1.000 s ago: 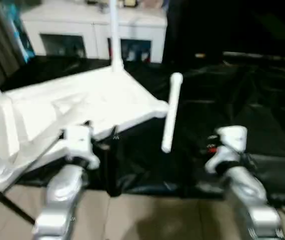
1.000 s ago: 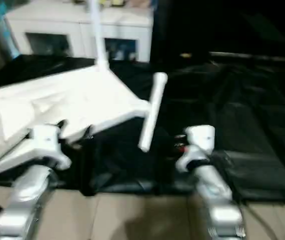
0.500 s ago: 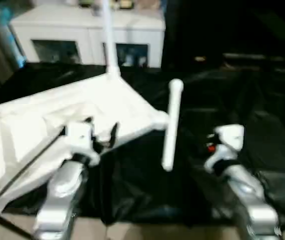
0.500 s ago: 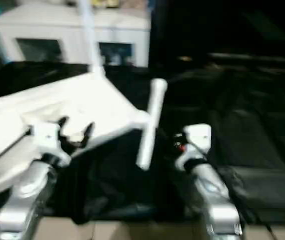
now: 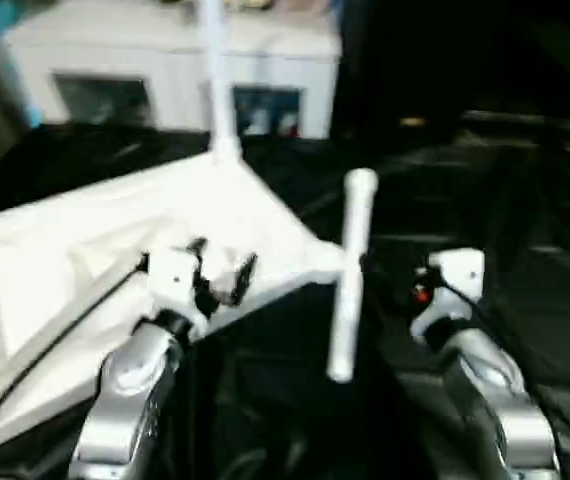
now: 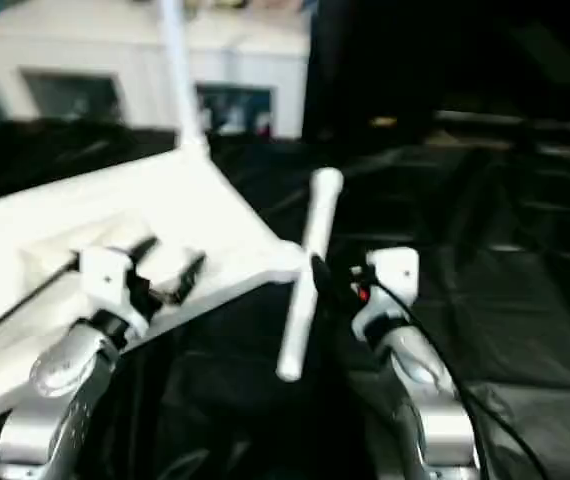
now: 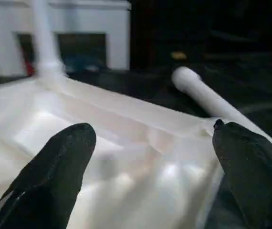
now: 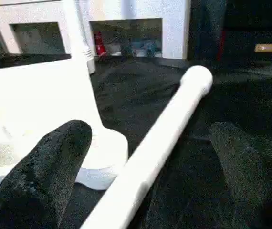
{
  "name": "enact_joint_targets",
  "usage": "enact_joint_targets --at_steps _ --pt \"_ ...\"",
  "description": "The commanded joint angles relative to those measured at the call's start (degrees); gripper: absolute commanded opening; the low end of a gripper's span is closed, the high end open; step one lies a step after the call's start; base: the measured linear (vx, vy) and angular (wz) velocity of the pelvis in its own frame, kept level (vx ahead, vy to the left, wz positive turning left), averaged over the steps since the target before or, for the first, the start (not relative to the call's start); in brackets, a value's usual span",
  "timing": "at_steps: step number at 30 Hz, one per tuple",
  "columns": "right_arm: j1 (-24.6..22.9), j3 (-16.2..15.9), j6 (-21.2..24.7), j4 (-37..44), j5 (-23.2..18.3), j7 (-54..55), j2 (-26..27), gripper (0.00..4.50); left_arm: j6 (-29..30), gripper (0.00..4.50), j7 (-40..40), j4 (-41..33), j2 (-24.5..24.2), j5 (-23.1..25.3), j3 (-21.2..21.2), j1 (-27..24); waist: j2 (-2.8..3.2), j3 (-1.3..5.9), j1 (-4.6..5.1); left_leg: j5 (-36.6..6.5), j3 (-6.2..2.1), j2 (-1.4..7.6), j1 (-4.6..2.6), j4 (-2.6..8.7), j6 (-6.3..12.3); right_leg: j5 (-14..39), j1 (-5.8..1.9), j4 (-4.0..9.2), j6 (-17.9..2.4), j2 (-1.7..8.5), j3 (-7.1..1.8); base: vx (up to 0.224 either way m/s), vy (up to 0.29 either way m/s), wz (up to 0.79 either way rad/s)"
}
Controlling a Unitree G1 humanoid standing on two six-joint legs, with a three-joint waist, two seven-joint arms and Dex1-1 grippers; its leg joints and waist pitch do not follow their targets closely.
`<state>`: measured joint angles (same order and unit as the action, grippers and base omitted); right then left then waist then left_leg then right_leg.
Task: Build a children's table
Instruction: Insert table leg to table base
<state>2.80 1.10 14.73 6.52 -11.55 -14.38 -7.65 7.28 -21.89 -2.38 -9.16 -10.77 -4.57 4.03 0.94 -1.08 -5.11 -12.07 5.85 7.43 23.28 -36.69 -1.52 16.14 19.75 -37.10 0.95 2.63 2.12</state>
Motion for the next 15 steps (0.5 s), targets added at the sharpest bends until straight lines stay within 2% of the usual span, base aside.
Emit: enact_joint_targets --at_steps 1,2,3,4,6,7,9,10,12,13,14,15 --pt "0.5 1.2 0.7 -0.5 0.3 -0.3 -0.8 4.50 2.5 4.47 -2.3 0.4 -0.1 -1.5 -1.7 1.3 0.02 2.15 -0.10 2.9 -0.51 4.85 -2.03 4.79 3.94 -13.0 -1.40 3.63 -10.7 5.80 -2.54 -0.050 0.012 0.04" --pt "0.7 1.4 0.8 -0.8 0.4 -0.5 -1.3 4.50 4.0 4.47 -4.2 0.8 -0.1 -2.8 -2.4 2.1 0.02 2.15 -0.10 2.9 -0.51 4.85 -2.03 4.79 3.94 -13.0 -1.40 3.63 -10.7 5.80 -2.54 -0.069 0.000 0.09" --pt "1.1 1.7 0.9 -1.0 0.6 -0.7 -1.8 4.50 6.7 4.47 -6.2 1.2 -0.1 -4.1 -3.1 3.3 -0.38 1.55 0.06 -8.7 0.24 5.31 -2.69 6.02 1.09 -4.3 -1.22 4.53 -11.7 5.90 -2.69 -0.069 0.000 0.09" --pt "1.3 1.9 1.1 -1.2 0.7 -1.0 -2.3 4.50 8.5 4.47 -6.9 1.9 -0.1 -3.9 -4.0 4.1 -0.33 1.43 0.09 -12.6 0.73 5.44 -3.02 6.56 -0.15 0.5 -1.04 4.88 -11.6 5.84 -2.69 -0.078 0.001 0.06" --pt "1.5 2.1 1.3 -1.4 0.9 -1.2 -3.1 4.50 11.4 4.47 -7.4 2.8 -0.1 -3.7 -5.0 5.1 -0.33 1.09 0.34 -15.2 0.90 5.68 -2.86 7.00 -1.18 4.8 -0.93 5.27 -10.9 5.95 -2.74 -0.075 0.007 0.00" --pt "1.8 2.2 1.3 -1.6 1.1 -1.4 -3.7 4.50 14.0 4.47 -8.2 4.0 -0.3 -3.3 -6.2 6.2 -0.61 0.76 0.63 -18.5 1.05 5.60 -2.83 7.36 -2.69 11.6 -0.70 5.79 -9.2 5.98 -2.81 -0.065 0.009 -0.06" --pt "2.4 2.5 1.3 -2.1 1.2 -1.5 -4.5 4.50 16.3 4.47 -9.9 5.8 -0.4 -2.7 -8.0 7.8 -0.76 0.72 0.56 -19.1 1.03 5.50 -2.92 7.40 -3.47 15.7 -0.45 6.25 -7.7 6.27 -3.04 -0.029 0.002 -0.03" --pt "2.7 2.7 1.2 -2.5 1.3 -1.6 -5.2 4.50 17.4 4.47 -10.8 7.3 -0.3 -1.7 -9.5 9.1 -0.69 0.83 0.45 -18.5 0.99 5.49 -2.86 7.38 -3.53 15.7 -0.46 6.29 -7.4 6.30 -3.04 0.000 0.000 0.00" --pt "3.1 3.0 1.3 -3.2 1.7 -1.7 -6.4 4.50 18.4 4.47 -11.6 10.2 0.2 0.5 -12.5 11.8 -0.88 0.93 0.38 -16.3 1.20 5.49 -2.81 7.31 -3.23 13.5 -0.21 6.35 -6.9 6.13 -3.14 -0.031 -0.003 -0.03" --pt "3.2 3.3 1.3 -3.7 2.1 -1.7 -7.1 4.50 19.6 4.47 -11.3 12.3 0.6 2.3 -14.5 13.9 -1.14 0.99 0.35 -15.0 1.26 5.61 -2.65 7.27 -2.86 11.4 -0.38 6.28 -7.3 6.31 -3.15 0.000 0.000 0.00" --pt "3.2 3.3 1.3 -3.7 2.1 -1.7 -7.2 4.50 19.7 4.47 -11.2 12.5 0.7 2.5 -14.7 14.0 -1.15 1.03 0.34 -14.3 1.35 5.57 -2.54 7.24 -2.64 10.5 -0.40 6.21 -7.4 6.23 -3.15 0.000 0.000 0.00" --pt "3.3 3.8 1.4 -3.9 2.2 -1.4 -7.6 4.50 21.1 4.47 -11.2 14.7 1.4 4.5 -17.1 15.9 -1.16 1.11 0.28 -13.1 1.39 5.56 -2.44 7.14 -2.07 8.6 -0.47 6.11 -8.0 6.30 -3.10 0.000 0.000 0.00"
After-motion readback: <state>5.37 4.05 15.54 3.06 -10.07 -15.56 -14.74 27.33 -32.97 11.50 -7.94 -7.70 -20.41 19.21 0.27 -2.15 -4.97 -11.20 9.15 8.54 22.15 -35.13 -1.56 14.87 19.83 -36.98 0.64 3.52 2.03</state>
